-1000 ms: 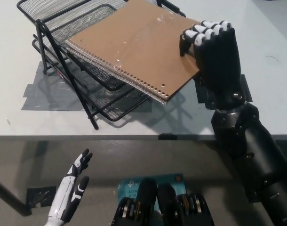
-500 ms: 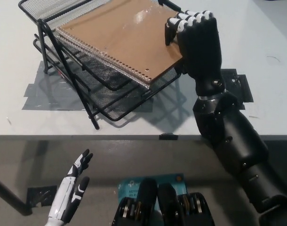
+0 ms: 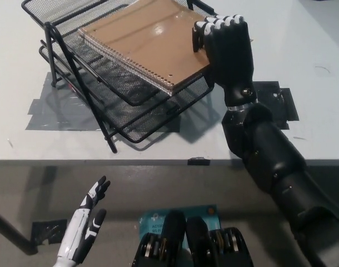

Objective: A person hands a notebook to the robot and the robot grabs it with its right hand and places it in the file tray kept in the centre of the desk infront of it.

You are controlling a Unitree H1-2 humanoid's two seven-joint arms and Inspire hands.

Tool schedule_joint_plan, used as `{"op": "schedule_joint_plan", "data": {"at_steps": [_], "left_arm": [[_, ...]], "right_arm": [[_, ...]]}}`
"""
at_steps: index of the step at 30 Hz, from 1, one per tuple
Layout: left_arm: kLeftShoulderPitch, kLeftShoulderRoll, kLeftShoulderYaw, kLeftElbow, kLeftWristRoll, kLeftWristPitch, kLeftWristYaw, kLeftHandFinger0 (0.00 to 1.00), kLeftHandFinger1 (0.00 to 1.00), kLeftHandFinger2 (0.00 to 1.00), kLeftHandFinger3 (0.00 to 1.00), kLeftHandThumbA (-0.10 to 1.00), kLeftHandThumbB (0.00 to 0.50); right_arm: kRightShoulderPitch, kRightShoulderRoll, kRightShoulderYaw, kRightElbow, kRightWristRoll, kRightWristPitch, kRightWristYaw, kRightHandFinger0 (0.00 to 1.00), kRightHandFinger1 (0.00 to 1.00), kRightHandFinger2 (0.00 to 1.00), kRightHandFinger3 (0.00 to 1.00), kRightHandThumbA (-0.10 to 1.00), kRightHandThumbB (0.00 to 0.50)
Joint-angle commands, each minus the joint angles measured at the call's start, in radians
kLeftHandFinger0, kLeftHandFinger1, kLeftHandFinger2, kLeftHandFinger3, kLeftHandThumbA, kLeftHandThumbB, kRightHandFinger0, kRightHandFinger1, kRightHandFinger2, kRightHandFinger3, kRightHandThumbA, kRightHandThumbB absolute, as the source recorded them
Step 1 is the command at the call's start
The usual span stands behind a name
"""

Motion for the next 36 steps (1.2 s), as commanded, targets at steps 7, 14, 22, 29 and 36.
{"op": "schedule_joint_plan", "data": {"at_steps": [7,14,22,29,36], "left_arm": [[-0.001,0.003,-0.004,-0.035,-0.001,-0.017,0.004,1.00,1.00,1.00,1.00,1.00,0.341],[-0.006,0.004,-0.009,-0.031,-0.007,-0.020,-0.002,1.00,1.00,1.00,1.00,1.00,0.344],[-0.012,0.007,-0.011,-0.037,-0.021,-0.012,-0.011,1.00,1.00,1.00,1.00,1.00,0.343],[-0.020,0.014,-0.013,-0.036,0.008,-0.025,-0.004,1.00,1.00,1.00,1.00,1.00,0.318],[-0.022,0.012,-0.015,-0.040,0.007,-0.023,-0.004,1.00,1.00,1.00,1.00,1.00,0.305]], "right_arm": [[-0.173,0.030,-0.005,0.023,0.068,-0.013,-0.149,0.00,0.00,0.28,0.17,0.71,0.000],[-0.216,0.061,-0.007,-0.007,0.088,0.030,-0.115,0.00,0.00,0.33,0.39,0.81,0.000],[-0.254,0.074,0.007,0.065,0.097,0.013,-0.144,0.00,0.00,0.27,0.29,0.79,0.000],[-0.271,0.074,0.031,0.167,0.110,-0.022,-0.161,0.00,0.00,0.24,0.30,0.70,0.000],[-0.259,0.085,0.068,0.300,0.126,-0.028,-0.147,0.00,0.00,0.15,0.20,0.66,0.000]]}}
